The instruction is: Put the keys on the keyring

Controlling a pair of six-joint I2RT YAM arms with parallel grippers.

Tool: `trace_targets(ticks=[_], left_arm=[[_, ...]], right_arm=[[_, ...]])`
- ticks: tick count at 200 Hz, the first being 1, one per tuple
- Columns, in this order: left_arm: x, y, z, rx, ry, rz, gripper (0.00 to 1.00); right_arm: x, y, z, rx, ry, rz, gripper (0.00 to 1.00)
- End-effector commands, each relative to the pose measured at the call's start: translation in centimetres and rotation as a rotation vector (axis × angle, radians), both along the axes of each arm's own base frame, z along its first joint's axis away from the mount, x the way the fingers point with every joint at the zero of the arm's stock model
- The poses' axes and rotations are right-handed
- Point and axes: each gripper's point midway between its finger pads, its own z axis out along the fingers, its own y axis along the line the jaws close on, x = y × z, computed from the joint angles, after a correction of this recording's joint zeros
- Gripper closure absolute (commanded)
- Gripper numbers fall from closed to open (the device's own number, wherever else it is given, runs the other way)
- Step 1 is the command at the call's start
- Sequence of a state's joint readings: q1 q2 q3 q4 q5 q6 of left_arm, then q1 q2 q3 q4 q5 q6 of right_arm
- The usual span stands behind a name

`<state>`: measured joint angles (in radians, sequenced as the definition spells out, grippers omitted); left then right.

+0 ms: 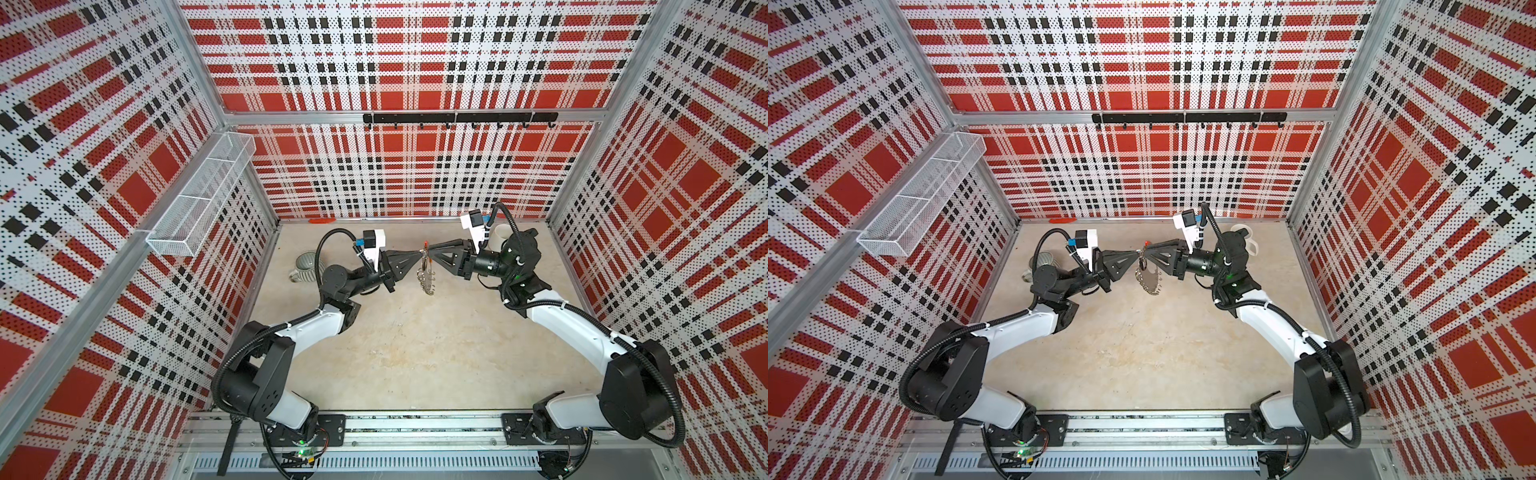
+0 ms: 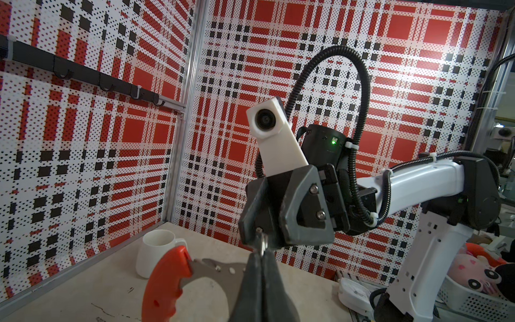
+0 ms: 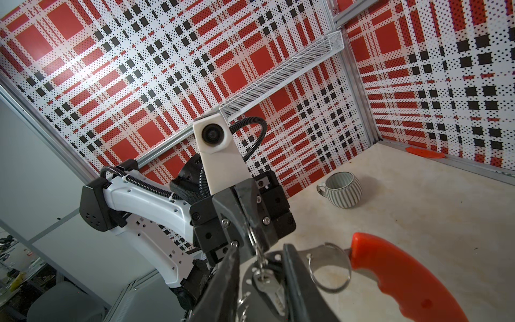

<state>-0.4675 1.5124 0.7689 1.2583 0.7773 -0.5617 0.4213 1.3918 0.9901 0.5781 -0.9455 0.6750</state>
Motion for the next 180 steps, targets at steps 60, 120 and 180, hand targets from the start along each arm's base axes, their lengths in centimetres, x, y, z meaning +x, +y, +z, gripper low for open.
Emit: trace_targets(ticks=[60, 120, 180], left_arm=[[-0.5, 0.0, 2.2, -0.056, -0.065, -0.008, 1.00], [-0.5, 0.0, 2.3, -0.062, -0.064, -0.004, 1.00], [-1.6, 0.8, 3.2, -0.114, -0.133, 0.018, 1.00]], right_arm=[[-0.4, 0.5, 0.8, 0.005, -0.027, 0.022, 0.83], [-0.6, 0.5, 0.9, 0.005, -0.029, 0.022, 0.93], [0.6, 0.0, -0.7, -0.056, 0.011, -0.075, 1.00]])
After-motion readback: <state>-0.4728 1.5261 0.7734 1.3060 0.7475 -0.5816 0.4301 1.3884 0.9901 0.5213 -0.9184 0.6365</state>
